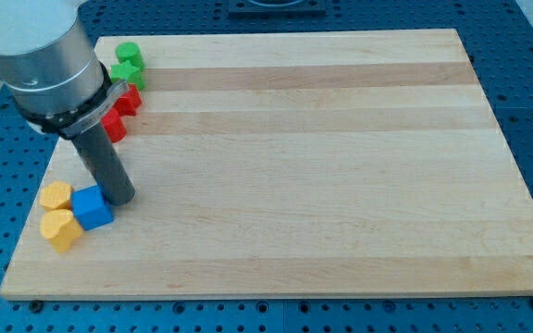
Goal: Move the yellow heart close to the blue cube
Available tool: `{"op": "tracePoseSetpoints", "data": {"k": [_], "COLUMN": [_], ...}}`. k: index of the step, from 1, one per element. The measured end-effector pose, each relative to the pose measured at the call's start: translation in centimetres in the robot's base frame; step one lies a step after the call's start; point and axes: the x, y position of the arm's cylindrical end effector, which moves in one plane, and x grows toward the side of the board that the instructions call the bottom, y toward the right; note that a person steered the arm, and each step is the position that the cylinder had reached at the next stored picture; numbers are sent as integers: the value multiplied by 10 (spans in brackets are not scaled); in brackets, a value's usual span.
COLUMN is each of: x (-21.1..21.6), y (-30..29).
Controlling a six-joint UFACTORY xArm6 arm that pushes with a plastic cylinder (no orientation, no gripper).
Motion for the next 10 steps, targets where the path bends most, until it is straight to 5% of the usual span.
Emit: {"op": "tracePoseSetpoints", "data": {"k": [2,4,7,10], "x": [44,104,57,62], "y": [32,-70,-110,-44]}}
